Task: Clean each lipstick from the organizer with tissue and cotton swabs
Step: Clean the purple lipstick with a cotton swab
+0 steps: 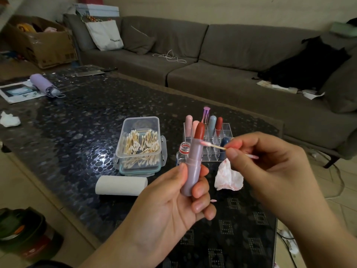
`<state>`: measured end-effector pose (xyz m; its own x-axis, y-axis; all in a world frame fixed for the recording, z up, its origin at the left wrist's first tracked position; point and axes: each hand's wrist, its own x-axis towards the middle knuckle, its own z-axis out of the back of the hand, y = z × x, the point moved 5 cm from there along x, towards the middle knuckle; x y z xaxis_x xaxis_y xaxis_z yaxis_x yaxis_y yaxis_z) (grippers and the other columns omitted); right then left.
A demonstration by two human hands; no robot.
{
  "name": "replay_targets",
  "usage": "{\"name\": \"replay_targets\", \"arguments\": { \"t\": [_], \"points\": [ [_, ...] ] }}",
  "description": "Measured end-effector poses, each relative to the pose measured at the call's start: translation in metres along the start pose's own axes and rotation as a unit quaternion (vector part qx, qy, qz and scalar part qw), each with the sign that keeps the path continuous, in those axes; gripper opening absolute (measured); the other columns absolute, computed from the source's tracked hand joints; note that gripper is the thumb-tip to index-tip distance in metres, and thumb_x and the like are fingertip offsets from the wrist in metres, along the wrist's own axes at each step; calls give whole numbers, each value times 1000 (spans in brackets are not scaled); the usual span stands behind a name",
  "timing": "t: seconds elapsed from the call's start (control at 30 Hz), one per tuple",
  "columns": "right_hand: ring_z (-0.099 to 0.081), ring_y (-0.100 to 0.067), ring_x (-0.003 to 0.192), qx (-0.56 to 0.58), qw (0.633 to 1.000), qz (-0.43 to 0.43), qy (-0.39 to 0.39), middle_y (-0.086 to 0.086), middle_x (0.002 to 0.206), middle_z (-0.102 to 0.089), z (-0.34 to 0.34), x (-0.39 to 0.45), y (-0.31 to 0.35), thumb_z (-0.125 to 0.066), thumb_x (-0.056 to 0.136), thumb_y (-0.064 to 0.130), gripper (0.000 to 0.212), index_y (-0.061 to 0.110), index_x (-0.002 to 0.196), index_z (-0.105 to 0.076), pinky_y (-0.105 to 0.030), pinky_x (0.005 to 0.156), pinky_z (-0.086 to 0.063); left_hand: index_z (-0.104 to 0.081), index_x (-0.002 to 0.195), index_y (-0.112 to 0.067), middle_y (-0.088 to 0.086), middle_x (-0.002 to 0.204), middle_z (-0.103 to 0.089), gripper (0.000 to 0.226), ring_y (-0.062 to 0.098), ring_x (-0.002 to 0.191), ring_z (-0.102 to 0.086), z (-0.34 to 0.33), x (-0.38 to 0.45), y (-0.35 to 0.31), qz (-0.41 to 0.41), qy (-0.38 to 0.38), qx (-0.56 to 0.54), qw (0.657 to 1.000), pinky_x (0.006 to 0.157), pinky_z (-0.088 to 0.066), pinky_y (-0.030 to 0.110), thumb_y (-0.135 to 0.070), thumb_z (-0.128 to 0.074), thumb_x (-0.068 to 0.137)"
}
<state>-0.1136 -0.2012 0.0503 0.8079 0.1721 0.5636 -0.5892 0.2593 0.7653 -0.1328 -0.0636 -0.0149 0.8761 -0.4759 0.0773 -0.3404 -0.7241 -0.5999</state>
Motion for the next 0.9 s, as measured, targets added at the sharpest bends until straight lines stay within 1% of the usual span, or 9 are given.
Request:
{"name": "replay_targets", "arguments": {
  "t": [0.07,0.17,0.23,0.3,0.37,0.47,0.57,0.73,0.9],
  "points": [
    [-54,-21,60,-19,1000,3,-11,-3,68,-60,0,0,1,-63,75,40,14,28,80,-67,-28,57,-49,-69,92,-5,6,65,-49,29,15,52,-45,0,0,0,-4,-17,6,1000,55,-48,32,-30,-66,79],
    [-53,-12,58,-40,999,13,-9,2,67,-61,-2,0,3,-62,76,38,14,25,77,-67,-15,56,-45,-70,89,-5,5,63,-48,28,15,51,-43,-1,0,-1,-6,-36,18,999,53,-47,31,-30,-60,78],
    [-52,-7,56,-43,999,18,5,3,67,-61,-4,-1,4,-62,76,36,12,25,77,-67,-10,56,-42,-70,88,-4,5,62,-47,29,14,50,-42,-2,-1,-1,-6,-44,21,999,53,-47,31,-29,-58,77],
    [-50,-8,54,-36,999,11,32,-3,64,-59,-6,-2,3,-62,75,37,13,25,75,-69,-13,54,-41,-70,86,-4,5,61,-46,30,14,49,-42,-2,-1,-2,-8,-51,17,999,52,-47,30,-29,-59,76],
    [-47,-12,52,-30,999,3,45,-7,62,-56,-7,-2,2,-63,73,38,15,25,77,-68,-15,53,-40,-69,89,-4,5,63,-47,30,14,51,-43,-1,-1,-1,-7,-36,13,999,53,-47,31,-31,-67,77],
    [-50,-8,54,-34,999,12,15,2,63,-59,-5,-1,3,-62,75,38,14,25,81,-66,-13,54,-42,-68,96,-3,5,66,-50,37,14,54,-47,0,0,-1,-6,1,8,1000,57,-48,32,-32,-77,74],
    [-53,-11,57,-53,998,19,-6,3,67,-61,-3,0,5,-62,77,37,12,27,82,-65,-13,55,-43,-68,95,-4,6,67,-50,38,15,54,-46,1,0,-1,-9,-8,16,1000,57,-48,32,-31,-79,72],
    [-44,-11,49,-36,998,16,41,-7,58,-53,-9,-3,5,-63,74,36,14,23,76,-65,-13,50,-38,-68,88,-5,7,65,-47,23,15,52,-42,1,-1,-2,-25,-69,47,996,53,-46,31,-26,-65,78],
    [-49,-7,55,-41,999,14,-8,2,65,-59,-6,0,5,-61,76,37,12,26,79,-64,-10,54,-40,-70,84,-5,7,63,-47,26,15,51,-42,-1,-1,-3,-32,-89,52,994,51,-46,30,-27,-60,73]
  ]
}}
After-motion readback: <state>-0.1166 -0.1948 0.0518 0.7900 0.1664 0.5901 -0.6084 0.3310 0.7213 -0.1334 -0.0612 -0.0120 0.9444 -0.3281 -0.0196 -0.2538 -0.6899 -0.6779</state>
